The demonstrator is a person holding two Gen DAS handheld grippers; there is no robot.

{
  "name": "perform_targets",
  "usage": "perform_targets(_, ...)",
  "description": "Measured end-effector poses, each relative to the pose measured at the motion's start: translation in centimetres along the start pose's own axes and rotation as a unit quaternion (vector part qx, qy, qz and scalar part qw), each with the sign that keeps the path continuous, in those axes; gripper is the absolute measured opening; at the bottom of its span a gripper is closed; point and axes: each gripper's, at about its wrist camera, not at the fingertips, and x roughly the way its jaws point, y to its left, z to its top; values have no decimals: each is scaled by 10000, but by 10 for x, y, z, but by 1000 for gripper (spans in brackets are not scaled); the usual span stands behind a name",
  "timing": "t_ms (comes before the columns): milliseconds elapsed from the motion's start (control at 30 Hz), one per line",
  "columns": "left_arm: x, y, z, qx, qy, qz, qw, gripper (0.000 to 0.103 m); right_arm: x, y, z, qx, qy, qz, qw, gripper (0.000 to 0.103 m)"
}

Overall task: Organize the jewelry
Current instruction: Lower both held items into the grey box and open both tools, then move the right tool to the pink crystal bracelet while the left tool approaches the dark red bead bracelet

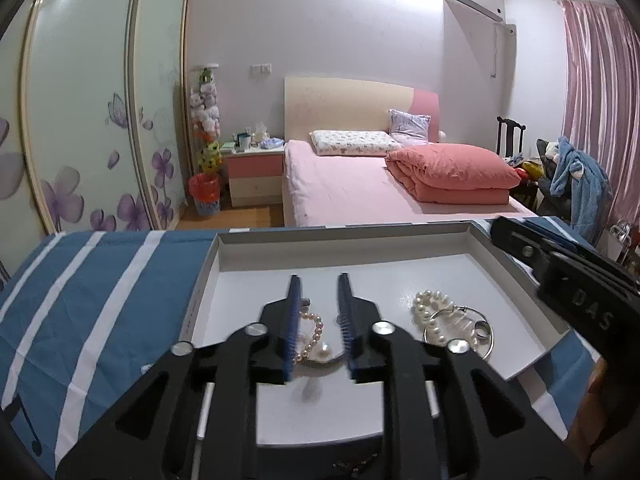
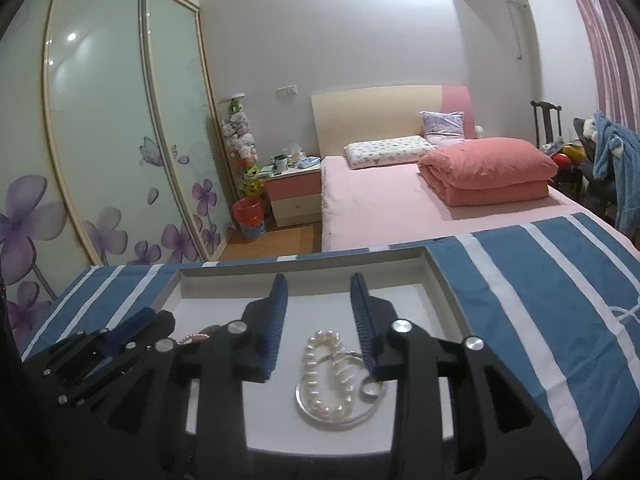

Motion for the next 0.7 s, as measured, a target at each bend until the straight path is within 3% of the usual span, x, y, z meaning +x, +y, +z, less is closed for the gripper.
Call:
perform_targets(433, -31, 33, 3, -355, -65, 41, 9993, 28, -35, -11, -14, -46, 86, -34, 9999, 34)
perform_targets(700, -60, 50, -10, -370, 41, 19, 9993, 29, -65, -6, -41, -322, 533, 136, 9980, 34)
